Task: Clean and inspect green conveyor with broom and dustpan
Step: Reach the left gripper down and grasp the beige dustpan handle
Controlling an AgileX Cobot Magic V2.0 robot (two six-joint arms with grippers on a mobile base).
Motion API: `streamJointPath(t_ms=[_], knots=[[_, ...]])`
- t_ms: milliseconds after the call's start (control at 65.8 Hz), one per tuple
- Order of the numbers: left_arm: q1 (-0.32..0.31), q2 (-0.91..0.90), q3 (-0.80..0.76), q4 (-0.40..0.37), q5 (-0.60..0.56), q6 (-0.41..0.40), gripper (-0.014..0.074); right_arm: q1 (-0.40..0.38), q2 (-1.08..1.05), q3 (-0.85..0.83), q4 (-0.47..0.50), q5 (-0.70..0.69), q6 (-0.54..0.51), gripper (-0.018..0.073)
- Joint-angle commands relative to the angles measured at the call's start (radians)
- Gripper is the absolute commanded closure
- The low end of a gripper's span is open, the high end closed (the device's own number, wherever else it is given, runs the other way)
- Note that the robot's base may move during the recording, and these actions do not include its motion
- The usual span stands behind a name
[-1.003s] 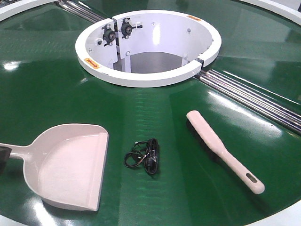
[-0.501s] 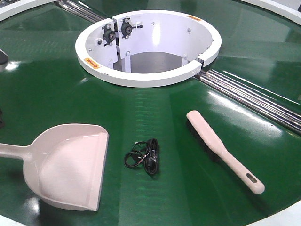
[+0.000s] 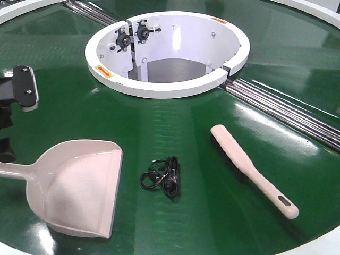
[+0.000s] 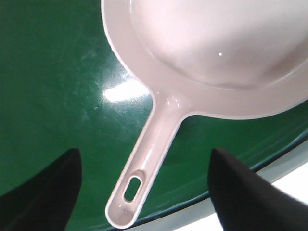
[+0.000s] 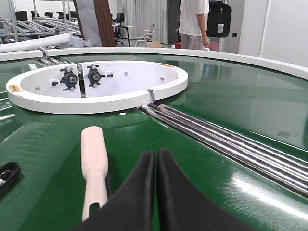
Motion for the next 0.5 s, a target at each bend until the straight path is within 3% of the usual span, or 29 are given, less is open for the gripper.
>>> streamJointPath(t_ms=[0, 243, 486], knots=[[-0.006, -0.014, -0.029, 0.003, 0.011, 0.005, 0.0074, -0.006, -0.011, 0.004, -0.002, -0.075, -0.011, 0.0568], [-0.006, 0.05, -0.029, 0.06, 0.011, 0.032, 0.0074, -0.006, -0.011, 0.004, -0.002, -0.075, -0.011, 0.0568], [-0.006, 0.086, 0.015, 0.064, 0.011, 0.067, 0.0074, -0.006, -0.011, 0.004, -0.002, -0.075, -0.011, 0.0568]])
